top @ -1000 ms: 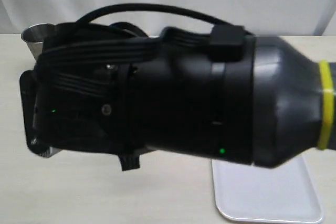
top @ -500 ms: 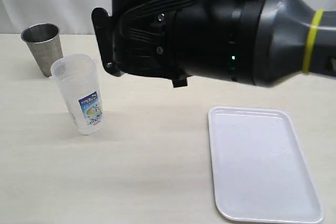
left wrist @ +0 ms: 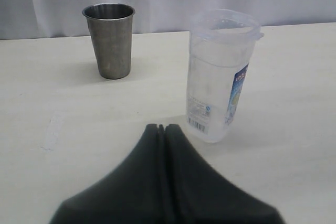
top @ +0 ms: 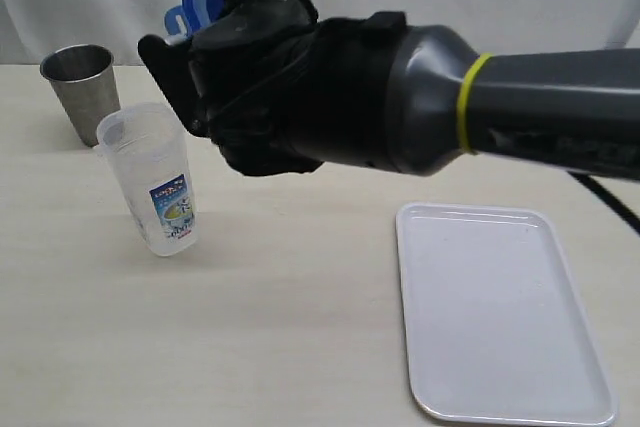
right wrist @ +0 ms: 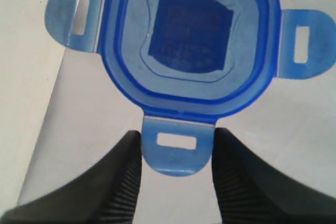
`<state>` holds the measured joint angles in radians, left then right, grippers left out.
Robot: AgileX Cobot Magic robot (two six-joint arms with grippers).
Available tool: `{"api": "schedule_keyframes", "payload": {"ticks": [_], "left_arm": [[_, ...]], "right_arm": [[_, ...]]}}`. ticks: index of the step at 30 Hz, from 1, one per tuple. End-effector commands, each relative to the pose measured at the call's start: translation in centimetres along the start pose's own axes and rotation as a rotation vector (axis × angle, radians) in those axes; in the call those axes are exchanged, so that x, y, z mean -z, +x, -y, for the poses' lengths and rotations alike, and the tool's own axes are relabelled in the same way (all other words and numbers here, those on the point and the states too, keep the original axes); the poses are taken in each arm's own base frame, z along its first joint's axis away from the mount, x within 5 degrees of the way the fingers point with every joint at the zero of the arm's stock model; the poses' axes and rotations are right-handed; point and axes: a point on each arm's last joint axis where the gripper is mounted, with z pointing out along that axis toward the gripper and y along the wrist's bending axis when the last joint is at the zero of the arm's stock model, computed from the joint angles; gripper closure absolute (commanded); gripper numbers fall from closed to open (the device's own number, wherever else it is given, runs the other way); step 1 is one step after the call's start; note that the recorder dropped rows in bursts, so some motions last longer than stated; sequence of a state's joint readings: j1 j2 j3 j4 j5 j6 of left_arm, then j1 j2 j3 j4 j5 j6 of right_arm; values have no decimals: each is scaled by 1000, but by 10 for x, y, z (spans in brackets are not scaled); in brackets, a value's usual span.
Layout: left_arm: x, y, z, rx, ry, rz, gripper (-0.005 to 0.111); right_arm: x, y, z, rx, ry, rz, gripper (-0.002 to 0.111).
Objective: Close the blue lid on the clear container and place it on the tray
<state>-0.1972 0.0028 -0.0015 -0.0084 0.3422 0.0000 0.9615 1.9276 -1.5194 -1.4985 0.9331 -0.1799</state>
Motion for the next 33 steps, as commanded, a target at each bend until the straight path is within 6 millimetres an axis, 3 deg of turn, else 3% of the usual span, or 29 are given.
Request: {"api": "schedule_keyframes", "payload": {"ticks": [1, 7, 14, 33], "left_arm": [[0, -1, 0, 4, -3, 12, 107], [0, -1, 0, 4, -3, 12, 107], [0, -1, 0, 4, -3, 12, 107], [0, -1, 0, 4, -3, 12, 107]], "right_arm": [[-11, -15, -10, 135, 70, -49, 104], [-6, -54, -24, 247, 139, 28, 104], [13, -76, -28, 277, 165, 79, 104], [19, -77, -27, 337, 173, 43, 104]]}}
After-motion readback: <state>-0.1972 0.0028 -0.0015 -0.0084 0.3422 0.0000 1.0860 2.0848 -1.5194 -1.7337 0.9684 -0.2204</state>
